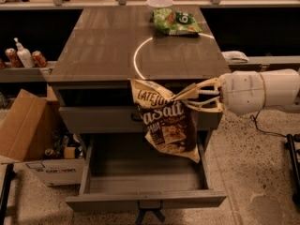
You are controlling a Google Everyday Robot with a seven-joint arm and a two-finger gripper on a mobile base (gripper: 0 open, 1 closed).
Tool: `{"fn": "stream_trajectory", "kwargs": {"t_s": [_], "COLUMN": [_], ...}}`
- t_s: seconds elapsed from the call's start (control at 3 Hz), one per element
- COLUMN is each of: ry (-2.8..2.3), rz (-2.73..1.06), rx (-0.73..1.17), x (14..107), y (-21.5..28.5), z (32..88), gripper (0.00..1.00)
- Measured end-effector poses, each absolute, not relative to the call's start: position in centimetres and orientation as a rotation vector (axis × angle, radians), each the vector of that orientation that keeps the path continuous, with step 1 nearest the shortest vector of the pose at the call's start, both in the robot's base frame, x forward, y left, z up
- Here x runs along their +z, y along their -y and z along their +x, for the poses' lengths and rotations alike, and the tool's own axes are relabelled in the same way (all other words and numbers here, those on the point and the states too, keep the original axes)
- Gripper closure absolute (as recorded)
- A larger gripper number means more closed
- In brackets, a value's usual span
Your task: Pick brown chip bag from middle drawer and place on counter
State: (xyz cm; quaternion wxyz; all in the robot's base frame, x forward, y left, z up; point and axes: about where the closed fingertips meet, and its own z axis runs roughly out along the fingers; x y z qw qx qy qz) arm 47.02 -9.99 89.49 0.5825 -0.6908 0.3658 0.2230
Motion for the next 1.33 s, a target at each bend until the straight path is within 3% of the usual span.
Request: {"fn": "stream_trajectory", "kwargs": {"t_s": [1.33], "ry": [-0.535], "rz": [-1.567], "rx": [0.409], "x": [106.2], "y": [6.0], "z": [57.2], "gripper": [1.0]}}
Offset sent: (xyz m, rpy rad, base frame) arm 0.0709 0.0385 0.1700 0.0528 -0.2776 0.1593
